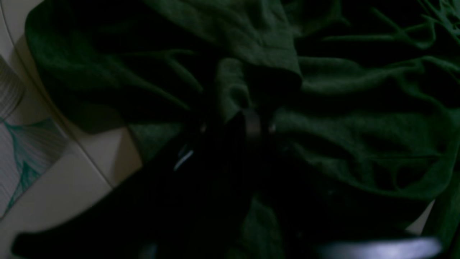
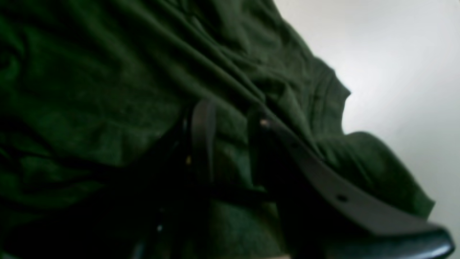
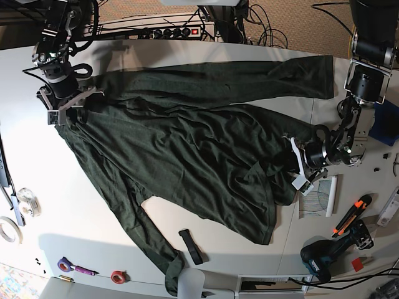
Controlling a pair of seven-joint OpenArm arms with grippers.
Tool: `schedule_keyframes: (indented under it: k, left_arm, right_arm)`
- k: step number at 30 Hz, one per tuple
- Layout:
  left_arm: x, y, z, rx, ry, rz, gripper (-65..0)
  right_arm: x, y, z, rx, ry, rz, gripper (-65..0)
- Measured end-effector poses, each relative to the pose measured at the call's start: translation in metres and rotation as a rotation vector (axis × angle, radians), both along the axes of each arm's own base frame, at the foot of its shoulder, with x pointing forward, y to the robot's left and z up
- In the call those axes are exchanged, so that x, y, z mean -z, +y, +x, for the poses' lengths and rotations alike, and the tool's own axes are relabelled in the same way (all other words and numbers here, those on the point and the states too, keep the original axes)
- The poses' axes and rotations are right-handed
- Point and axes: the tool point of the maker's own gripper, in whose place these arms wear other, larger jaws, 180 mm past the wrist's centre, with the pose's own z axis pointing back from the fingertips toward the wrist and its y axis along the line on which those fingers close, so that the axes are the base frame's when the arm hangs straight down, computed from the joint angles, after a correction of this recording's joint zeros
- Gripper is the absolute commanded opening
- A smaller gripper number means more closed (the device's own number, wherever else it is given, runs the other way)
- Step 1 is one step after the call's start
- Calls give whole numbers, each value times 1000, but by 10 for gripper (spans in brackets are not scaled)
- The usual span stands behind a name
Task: Layout the t-shirt on the table in an organized manner, then fold the t-shirt properly
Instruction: 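Grasp the collar corner with the right gripper and the side seam with the left, then pull the shirt side with the left gripper away from the right gripper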
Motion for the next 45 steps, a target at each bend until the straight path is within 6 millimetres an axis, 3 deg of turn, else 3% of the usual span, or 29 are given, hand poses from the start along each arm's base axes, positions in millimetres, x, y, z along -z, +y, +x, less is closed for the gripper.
schedule_keyframes:
  k: [2,11,13,17,25,32,38,41,45]
  left_arm:
    - [-3,-1,1,25,-22,35,-399]
    - [-13,-10,0,87,-64,105,-406]
    - [-14,-12,-1,92,-70,101,-462]
    - [-10,-12,-6,95,-58,104,-650]
    - [-17,-5,-11,107,-40,109,-650]
    - [-51,-5,-24,183,-29,135,-650]
    - [-56,7,-44,220,52,166,-650]
    - [-66,0,-55,232,78,87,-650]
    - [-82,15,-65,177,93,11,-650]
  right_arm:
    - [3,-1,-1,4,4,4,-491]
    - [3,4,-1,-27,4,12,-491]
    - [3,4,-1,-27,4,13,-491]
    - [3,4,-1,-27,4,13,-491]
    - [2,2,0,-30,5,5,-491]
    - [-10,-21,4,-40,10,-92,-491]
    - [2,-31,-1,4,38,-98,-491]
    - [15,-37,-7,21,73,-92,-491]
    - [17,-48,-8,19,86,-113,-491]
